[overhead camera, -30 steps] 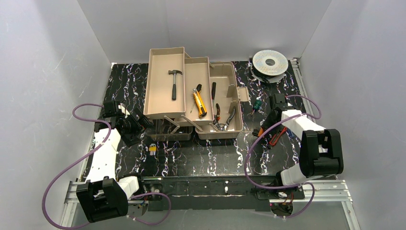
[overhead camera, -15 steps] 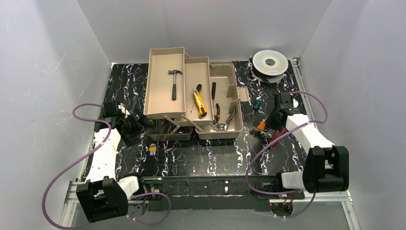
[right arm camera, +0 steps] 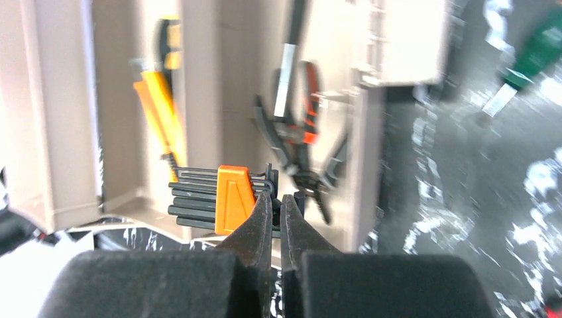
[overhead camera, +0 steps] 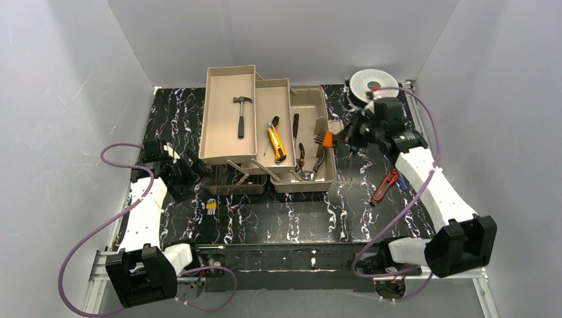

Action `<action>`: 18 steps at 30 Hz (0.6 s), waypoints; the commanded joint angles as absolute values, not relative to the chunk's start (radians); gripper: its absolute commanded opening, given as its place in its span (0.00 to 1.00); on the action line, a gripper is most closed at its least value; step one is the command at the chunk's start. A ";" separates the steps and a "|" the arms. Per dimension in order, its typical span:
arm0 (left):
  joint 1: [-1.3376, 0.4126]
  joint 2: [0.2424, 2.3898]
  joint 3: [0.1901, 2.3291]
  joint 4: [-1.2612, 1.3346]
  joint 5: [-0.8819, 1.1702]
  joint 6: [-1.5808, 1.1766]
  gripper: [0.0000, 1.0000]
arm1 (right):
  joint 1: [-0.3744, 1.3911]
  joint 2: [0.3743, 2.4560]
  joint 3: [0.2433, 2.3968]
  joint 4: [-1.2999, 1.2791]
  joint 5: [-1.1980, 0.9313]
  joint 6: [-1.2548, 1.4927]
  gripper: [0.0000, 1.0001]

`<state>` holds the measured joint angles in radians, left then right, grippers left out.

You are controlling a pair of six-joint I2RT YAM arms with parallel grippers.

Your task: Pack the tool kit

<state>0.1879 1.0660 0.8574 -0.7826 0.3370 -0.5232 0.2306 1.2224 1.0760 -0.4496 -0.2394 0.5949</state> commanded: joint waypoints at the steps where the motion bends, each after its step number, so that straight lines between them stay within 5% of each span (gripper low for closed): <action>1: 0.178 1.059 0.876 -0.779 0.367 -0.511 0.99 | 0.380 1.318 1.297 -0.432 -0.244 0.547 0.01; 18: 0.180 1.051 0.871 -0.774 0.345 -0.517 0.99 | 0.819 1.881 2.105 -0.555 -0.051 0.356 0.01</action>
<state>0.1879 1.0660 0.8574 -0.7826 0.3298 -0.5236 0.7769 1.8091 1.9408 -0.5510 -0.0769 0.4179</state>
